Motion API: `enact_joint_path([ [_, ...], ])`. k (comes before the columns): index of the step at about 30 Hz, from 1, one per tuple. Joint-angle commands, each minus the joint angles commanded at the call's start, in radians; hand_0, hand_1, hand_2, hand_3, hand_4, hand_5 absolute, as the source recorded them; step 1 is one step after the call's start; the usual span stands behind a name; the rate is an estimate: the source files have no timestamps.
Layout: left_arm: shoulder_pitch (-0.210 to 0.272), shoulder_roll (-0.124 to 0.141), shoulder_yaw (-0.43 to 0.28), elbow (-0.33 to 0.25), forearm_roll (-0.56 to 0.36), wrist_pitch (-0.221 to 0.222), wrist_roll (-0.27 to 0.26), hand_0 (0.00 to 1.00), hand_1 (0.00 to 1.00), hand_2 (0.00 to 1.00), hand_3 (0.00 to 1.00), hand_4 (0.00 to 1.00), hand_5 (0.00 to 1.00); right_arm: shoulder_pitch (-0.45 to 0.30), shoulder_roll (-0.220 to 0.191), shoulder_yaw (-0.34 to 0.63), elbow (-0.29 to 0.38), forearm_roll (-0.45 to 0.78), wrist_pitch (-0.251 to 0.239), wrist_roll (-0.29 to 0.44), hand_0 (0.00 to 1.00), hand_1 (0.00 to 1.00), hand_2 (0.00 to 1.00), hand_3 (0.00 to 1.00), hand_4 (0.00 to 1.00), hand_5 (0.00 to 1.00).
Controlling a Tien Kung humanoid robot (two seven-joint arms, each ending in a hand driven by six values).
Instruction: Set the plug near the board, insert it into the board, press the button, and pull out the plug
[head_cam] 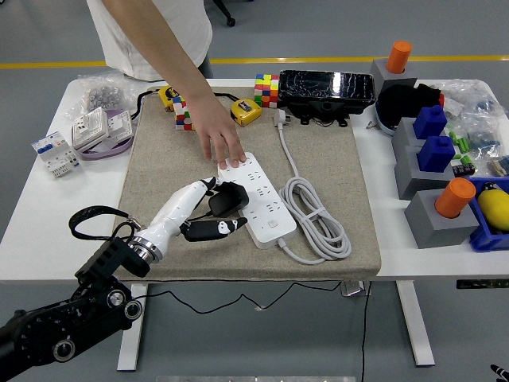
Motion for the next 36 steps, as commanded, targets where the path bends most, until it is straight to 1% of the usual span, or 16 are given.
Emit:
enact_joint_path([
  [12,-0.040,-0.037,0.010,0.026,0.002,-0.005,0.007,0.706,0.776,0.743,0.741,0.846,0.413,-0.001,0.005,0.010,0.001,-0.001,0.001,0.000,0.573,0.630,0.604,0.537,0.881,0.410],
  [18,-0.062,-0.061,0.008,0.060,-0.002,-0.009,0.013,0.708,0.776,0.743,0.741,0.846,0.412,-0.002,0.005,0.009,0.000,0.000,0.001,0.000,0.574,0.630,0.604,0.537,0.880,0.411],
  [26,-0.076,-0.078,0.003,0.097,-0.004,-0.014,0.022,0.705,0.775,0.744,0.741,0.846,0.412,-0.002,0.005,0.009,0.001,0.001,0.001,0.000,0.573,0.630,0.605,0.537,0.880,0.411],
  [31,-0.068,-0.075,-0.017,0.081,0.003,-0.006,0.007,0.705,0.775,0.743,0.740,0.846,0.414,-0.001,0.005,0.010,0.000,0.000,0.001,0.000,0.573,0.630,0.605,0.537,0.880,0.411],
  [34,-0.050,-0.058,-0.037,0.042,0.019,0.013,-0.013,0.705,0.775,0.743,0.740,0.846,0.414,-0.002,0.005,0.011,0.001,-0.001,0.000,0.000,0.573,0.630,0.605,0.537,0.880,0.411],
  [36,-0.034,-0.038,-0.042,0.010,0.035,0.018,-0.016,0.705,0.775,0.743,0.740,0.846,0.414,-0.002,0.006,0.010,0.000,-0.002,0.001,0.000,0.573,0.630,0.605,0.537,0.880,0.411],
])
